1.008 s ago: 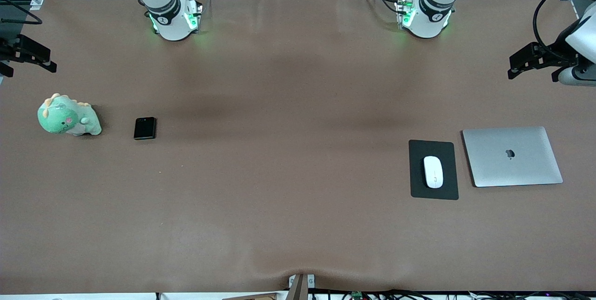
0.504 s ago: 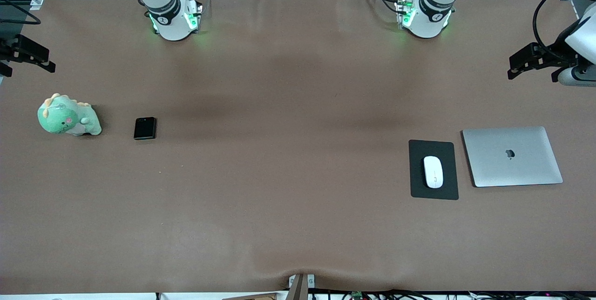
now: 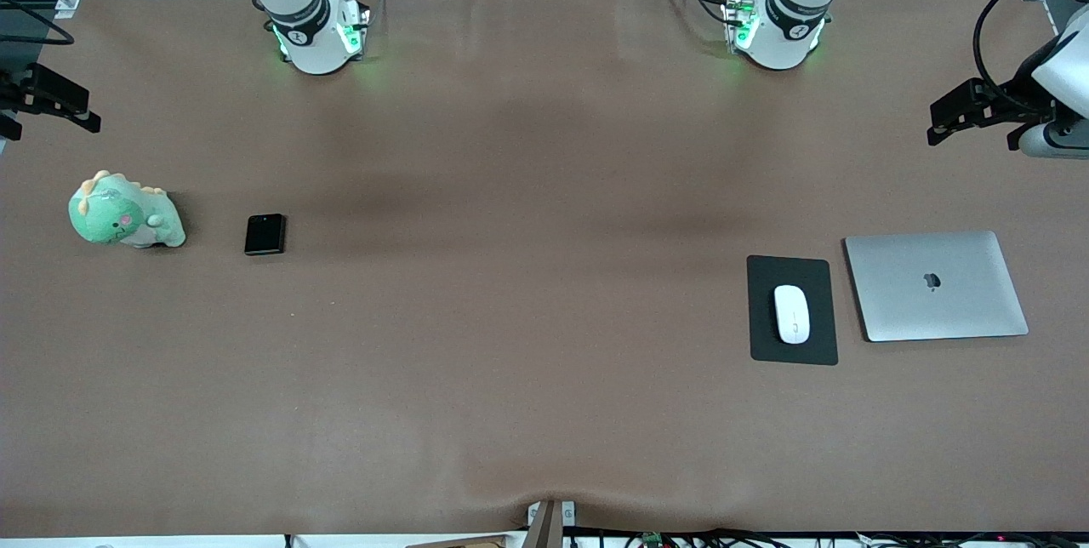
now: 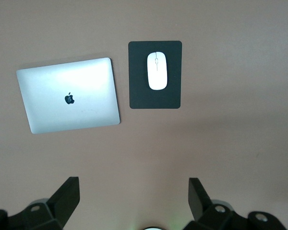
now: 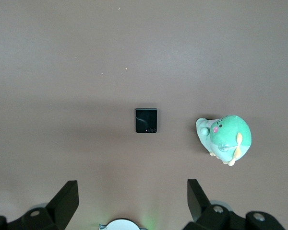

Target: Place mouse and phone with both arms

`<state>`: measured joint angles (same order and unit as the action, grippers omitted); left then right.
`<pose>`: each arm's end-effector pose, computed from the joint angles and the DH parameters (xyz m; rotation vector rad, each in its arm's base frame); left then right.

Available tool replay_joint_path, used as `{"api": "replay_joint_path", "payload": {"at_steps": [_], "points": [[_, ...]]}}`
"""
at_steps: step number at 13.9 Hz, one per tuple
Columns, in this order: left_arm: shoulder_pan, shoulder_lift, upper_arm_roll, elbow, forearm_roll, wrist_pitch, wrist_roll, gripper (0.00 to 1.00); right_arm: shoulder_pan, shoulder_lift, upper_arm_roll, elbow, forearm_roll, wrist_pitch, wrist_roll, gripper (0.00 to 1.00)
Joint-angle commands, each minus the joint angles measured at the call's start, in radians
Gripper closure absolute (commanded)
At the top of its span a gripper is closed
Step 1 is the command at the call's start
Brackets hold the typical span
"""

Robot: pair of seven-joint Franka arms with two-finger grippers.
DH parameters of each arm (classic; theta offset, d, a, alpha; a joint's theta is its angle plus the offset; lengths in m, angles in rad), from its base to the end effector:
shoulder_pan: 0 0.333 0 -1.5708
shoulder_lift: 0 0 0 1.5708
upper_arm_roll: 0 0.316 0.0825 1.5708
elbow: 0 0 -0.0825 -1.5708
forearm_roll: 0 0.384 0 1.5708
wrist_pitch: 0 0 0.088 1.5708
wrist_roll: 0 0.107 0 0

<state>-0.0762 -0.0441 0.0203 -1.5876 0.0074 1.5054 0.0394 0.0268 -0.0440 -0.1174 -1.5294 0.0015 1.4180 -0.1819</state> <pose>0.5332 -0.0287 0.6350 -3.1307 0.1488 0.0596 0.5225 -0.0489 0.6544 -3.1208 -0.1433 0.1034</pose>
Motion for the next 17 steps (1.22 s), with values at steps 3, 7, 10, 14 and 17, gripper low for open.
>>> {"api": "replay_joint_path", "payload": {"at_steps": [3,7,10,14,17], "points": [[0.004,0.003,0.000,0.003,-0.006,0.001,0.011,0.00,-0.005,-0.019,0.005,-0.009,0.000,0.004,0.015,0.00],[0.004,0.003,0.000,0.003,-0.006,0.001,0.011,0.00,0.002,-0.019,0.007,-0.008,0.002,0.006,0.015,0.00],[0.006,0.004,0.000,0.003,-0.006,0.001,0.010,0.00,-0.001,-0.019,0.007,-0.009,0.003,0.009,0.013,0.00],[0.006,0.004,0.000,0.003,-0.006,0.001,0.010,0.00,0.002,-0.017,0.007,-0.009,0.006,0.015,0.013,0.00],[0.006,0.004,0.000,0.005,-0.006,0.001,0.011,0.00,0.002,-0.017,0.007,-0.009,0.006,0.015,0.013,0.00]]}}
